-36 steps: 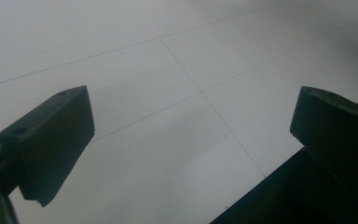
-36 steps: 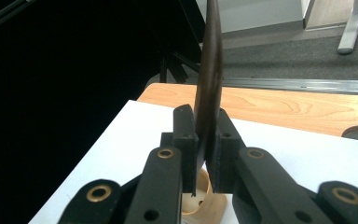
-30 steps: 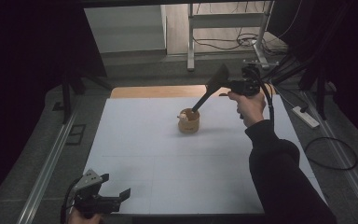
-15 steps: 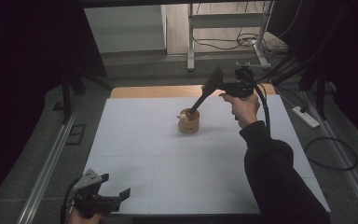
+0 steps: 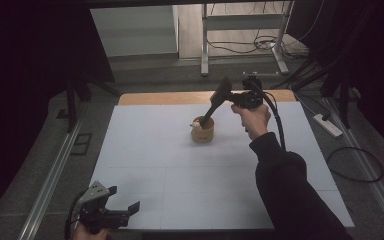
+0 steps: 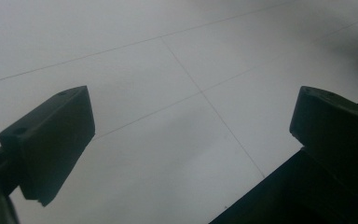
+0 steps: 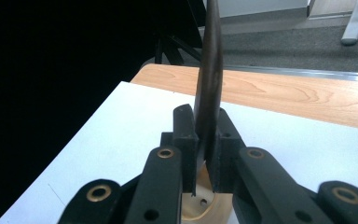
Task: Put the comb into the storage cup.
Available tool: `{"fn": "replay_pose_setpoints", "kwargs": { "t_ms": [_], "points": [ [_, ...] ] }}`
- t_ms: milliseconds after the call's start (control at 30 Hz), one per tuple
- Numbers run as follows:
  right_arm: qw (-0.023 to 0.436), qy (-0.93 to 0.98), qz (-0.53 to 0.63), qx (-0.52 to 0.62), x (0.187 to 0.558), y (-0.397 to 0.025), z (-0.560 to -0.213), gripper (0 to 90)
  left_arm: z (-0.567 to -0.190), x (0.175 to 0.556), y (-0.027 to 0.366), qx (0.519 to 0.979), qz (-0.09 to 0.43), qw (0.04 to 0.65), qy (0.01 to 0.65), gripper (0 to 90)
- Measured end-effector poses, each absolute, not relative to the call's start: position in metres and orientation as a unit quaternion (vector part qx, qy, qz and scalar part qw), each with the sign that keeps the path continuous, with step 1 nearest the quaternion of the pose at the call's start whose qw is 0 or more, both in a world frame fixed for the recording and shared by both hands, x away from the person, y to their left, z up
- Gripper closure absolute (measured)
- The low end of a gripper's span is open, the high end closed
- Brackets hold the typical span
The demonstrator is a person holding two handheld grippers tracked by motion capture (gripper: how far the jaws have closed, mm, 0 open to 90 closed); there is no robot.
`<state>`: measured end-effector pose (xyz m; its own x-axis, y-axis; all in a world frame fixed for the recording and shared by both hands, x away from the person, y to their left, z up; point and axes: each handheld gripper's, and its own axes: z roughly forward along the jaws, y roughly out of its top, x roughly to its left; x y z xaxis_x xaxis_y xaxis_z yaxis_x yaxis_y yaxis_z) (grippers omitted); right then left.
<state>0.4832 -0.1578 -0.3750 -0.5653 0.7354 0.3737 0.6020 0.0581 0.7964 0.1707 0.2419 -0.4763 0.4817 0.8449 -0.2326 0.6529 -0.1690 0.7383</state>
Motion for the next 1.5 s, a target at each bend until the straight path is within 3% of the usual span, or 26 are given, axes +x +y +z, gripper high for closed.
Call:
{"fn": "replay_pose_setpoints", "kwargs": {
  "t_ms": [767, 1500],
  "points": [
    [0.030, 0.717, 0.502, 0.482, 0.492, -0.150, -0.412, 83.6, -0.476, 0.171, 0.243, 0.755, 0.114, 0.414, 0.496, 0.7],
    [-0.022, 0.675, 0.523, 0.520, 0.499, -0.172, -0.433, 83.0, -0.477, 0.171, 0.243, 0.755, 0.113, 0.413, 0.497, 0.7]
  ]
}}
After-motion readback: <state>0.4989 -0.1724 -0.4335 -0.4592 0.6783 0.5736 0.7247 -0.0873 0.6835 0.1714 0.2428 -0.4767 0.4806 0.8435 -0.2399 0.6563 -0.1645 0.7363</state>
